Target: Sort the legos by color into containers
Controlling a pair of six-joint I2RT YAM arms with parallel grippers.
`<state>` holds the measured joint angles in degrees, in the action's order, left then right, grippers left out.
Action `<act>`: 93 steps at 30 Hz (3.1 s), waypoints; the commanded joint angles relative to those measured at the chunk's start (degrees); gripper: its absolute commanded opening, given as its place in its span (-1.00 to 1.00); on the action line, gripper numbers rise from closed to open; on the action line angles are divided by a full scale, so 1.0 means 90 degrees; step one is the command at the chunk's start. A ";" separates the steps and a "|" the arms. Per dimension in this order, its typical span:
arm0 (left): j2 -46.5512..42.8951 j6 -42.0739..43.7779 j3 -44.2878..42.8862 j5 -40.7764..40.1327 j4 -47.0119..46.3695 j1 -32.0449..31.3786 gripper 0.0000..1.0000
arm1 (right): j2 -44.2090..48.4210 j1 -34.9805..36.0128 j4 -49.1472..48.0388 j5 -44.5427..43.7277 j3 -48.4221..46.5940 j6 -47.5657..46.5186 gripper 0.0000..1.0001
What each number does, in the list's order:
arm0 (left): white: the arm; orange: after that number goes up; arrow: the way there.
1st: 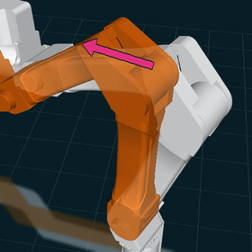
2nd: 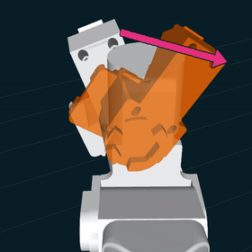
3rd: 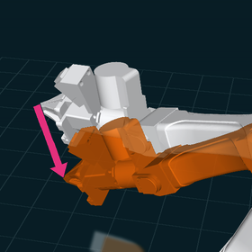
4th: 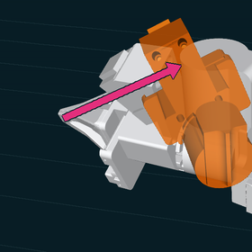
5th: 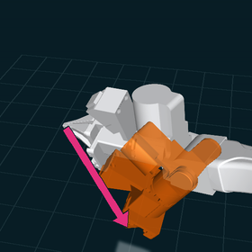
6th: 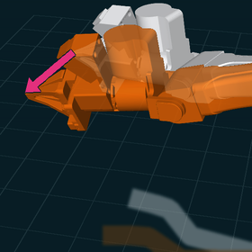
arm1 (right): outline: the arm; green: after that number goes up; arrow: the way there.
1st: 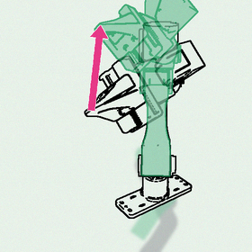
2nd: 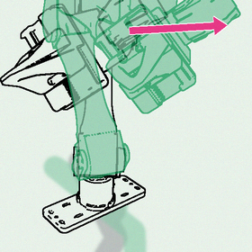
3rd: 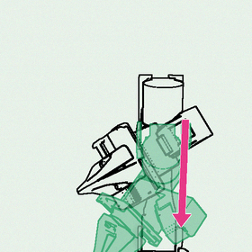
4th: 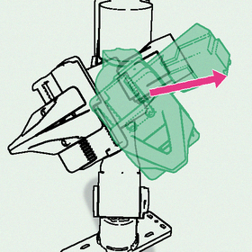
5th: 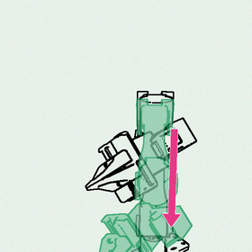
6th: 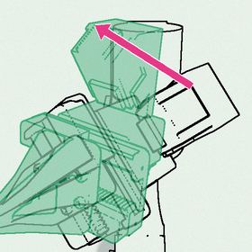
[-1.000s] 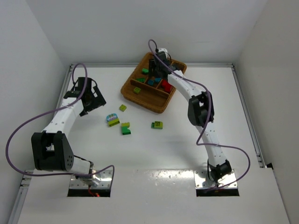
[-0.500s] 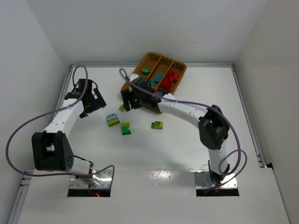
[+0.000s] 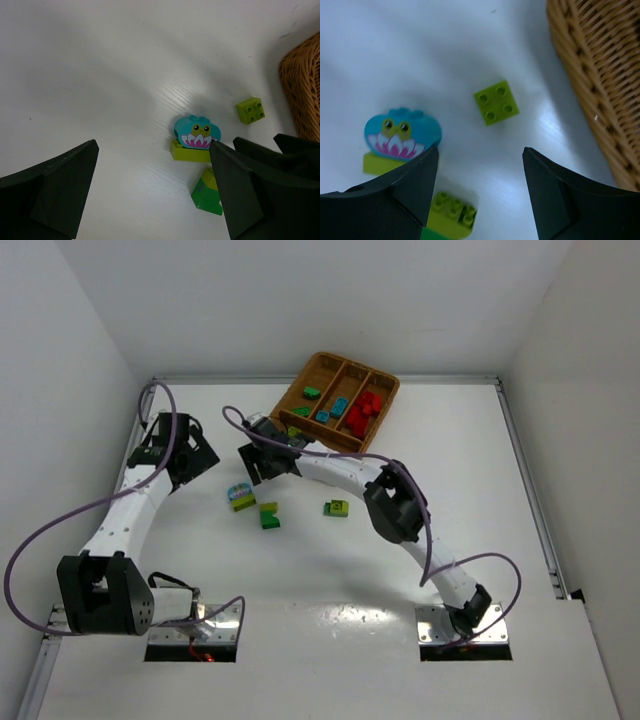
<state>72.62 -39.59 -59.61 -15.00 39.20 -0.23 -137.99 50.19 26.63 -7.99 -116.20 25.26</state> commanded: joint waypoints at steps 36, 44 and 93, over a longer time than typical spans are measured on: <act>-0.0071 -0.0093 -0.0017 -0.0247 0.0019 0.0270 1.00 | 0.1982 -0.0625 -0.1543 -0.1259 0.1963 0.0055 -0.45; -0.0012 0.0033 0.0042 0.0085 -0.0039 0.0270 1.00 | 0.1486 -0.1261 -0.0783 -0.1271 0.1204 0.0446 -0.21; 0.0417 0.0454 -0.0027 0.0564 -0.0166 0.0152 1.00 | 0.4308 -0.1417 -0.1895 0.1433 0.6184 -0.0736 0.59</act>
<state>76.53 -36.18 -59.59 -10.28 38.87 1.48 -97.30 37.91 13.30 -2.00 -58.46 21.52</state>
